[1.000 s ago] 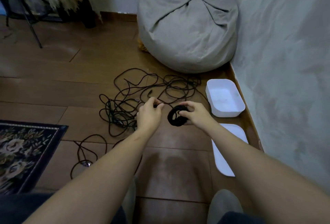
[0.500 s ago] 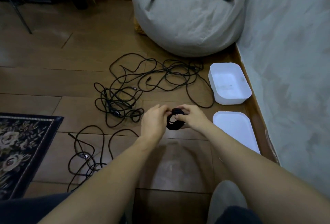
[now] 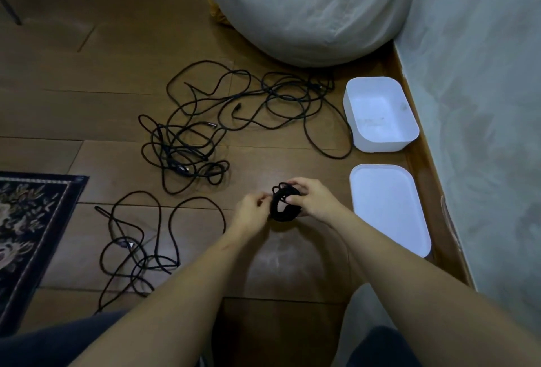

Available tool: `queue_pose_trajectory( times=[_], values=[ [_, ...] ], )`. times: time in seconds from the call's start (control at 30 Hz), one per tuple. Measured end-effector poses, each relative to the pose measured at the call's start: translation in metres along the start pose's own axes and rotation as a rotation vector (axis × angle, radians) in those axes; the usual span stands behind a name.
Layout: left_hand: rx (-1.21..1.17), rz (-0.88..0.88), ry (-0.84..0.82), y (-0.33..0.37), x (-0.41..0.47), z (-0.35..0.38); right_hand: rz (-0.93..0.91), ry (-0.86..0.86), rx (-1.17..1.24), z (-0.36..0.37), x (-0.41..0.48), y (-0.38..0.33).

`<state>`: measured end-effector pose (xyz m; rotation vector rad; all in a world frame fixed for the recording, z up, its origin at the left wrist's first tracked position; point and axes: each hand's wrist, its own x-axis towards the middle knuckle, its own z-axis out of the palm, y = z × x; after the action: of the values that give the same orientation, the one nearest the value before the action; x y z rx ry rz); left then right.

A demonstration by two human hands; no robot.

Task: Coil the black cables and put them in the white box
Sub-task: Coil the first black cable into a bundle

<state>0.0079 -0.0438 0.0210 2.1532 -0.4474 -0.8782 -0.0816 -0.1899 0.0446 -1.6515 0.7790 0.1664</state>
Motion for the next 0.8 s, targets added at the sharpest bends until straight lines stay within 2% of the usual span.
queue_pose_trajectory(
  times=[0.1, 0.13, 0.23, 0.3, 0.4, 0.5, 0.6, 0.7, 0.8],
  values=[
    [-0.407, -0.232, -0.089, 0.012, -0.005, 0.003, 0.000, -0.011, -0.034, 0.001, 0.004, 0.004],
    [-0.464, -0.276, -0.113, 0.011, -0.006, 0.002, 0.003, -0.011, -0.034, 0.001, 0.005, 0.006],
    [-0.418, -0.218, -0.181, 0.001, -0.009, 0.003, 0.009, -0.028, -0.045, 0.001, 0.006, 0.011],
    [-0.269, -0.131, -0.087, -0.004, -0.012, 0.007, 0.018, -0.047, -0.080, 0.001, 0.006, 0.016],
    [0.130, 0.098, 0.143, -0.012, -0.013, 0.013, 0.042, -0.075, -0.128, 0.001, 0.004, 0.022],
    [0.401, 0.317, 0.115, -0.013, -0.008, 0.015, 0.057, -0.118, -0.150, 0.000, 0.003, 0.022],
    [0.500, 0.404, 0.047, -0.011, 0.000, 0.009, 0.038, -0.150, -0.155, -0.003, 0.001, 0.018],
    [0.366, 0.279, -0.043, -0.016, 0.007, 0.009, 0.011, -0.112, -0.137, -0.007, 0.000, 0.013],
    [-0.116, 0.080, -0.160, -0.017, 0.005, 0.015, 0.004, -0.061, -0.050, -0.007, 0.002, 0.011]
  ],
)
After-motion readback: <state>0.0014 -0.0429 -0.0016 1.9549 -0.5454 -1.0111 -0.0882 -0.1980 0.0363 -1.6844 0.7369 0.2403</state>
